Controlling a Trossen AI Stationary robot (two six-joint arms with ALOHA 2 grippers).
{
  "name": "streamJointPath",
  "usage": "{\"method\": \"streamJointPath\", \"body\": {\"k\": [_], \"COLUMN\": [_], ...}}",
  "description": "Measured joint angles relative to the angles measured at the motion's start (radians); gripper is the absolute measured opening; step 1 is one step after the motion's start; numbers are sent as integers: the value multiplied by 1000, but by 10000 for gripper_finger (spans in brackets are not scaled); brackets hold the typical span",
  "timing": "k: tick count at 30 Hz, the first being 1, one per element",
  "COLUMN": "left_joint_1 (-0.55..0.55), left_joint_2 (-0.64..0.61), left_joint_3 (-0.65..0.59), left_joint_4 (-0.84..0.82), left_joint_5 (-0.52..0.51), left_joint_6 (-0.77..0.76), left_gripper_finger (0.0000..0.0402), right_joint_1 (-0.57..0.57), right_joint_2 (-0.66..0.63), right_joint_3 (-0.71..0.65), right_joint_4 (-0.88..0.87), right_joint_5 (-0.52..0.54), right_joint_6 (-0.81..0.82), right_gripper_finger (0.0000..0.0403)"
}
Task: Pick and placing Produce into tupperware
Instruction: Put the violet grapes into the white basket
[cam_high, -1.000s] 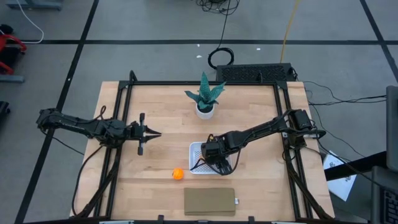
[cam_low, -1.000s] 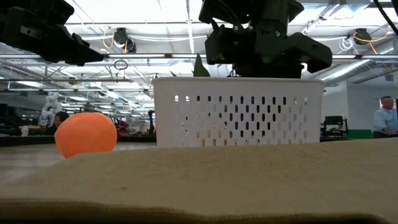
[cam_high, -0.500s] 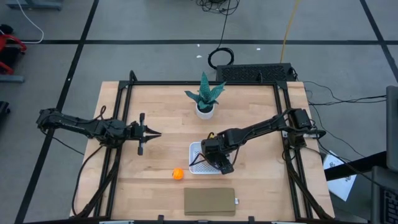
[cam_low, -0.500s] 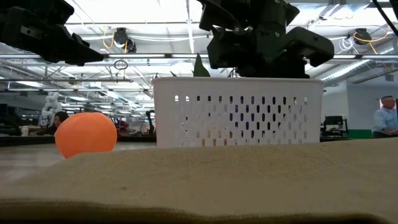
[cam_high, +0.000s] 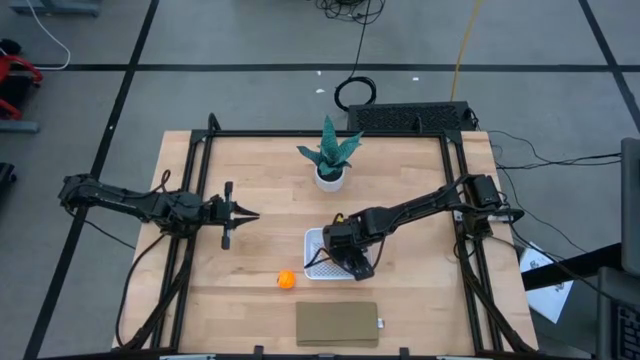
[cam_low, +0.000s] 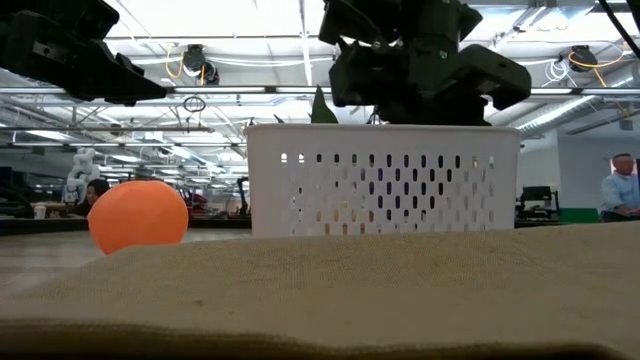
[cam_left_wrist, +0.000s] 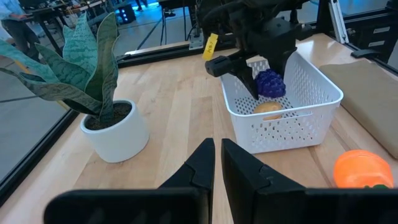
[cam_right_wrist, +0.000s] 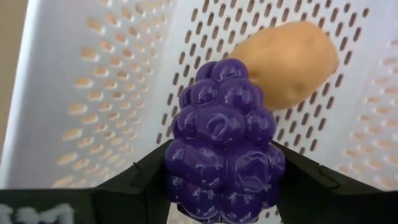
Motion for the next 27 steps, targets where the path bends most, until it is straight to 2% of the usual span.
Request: {"method": "streamJointPath", "body": {"k": [15, 19, 27], "left_joint_1": [0, 0, 0], "left_joint_2": [0, 0, 0], "left_joint_3": [0, 0, 0], "left_joint_4": [0, -1, -1], "left_joint_5": [0, 0, 0], "left_joint_6": [1, 6, 6], "left_gripper_finger": [33, 33, 33], "right_joint_1": [0, 4, 16], "right_joint_2": [0, 0, -1], "right_joint_3": [0, 0, -13], "right_joint_4": [18, 21, 40], "right_joint_5": [1, 52, 80], "right_joint_6": [54, 78, 103], "right_gripper_finger": [210, 210, 210]}}
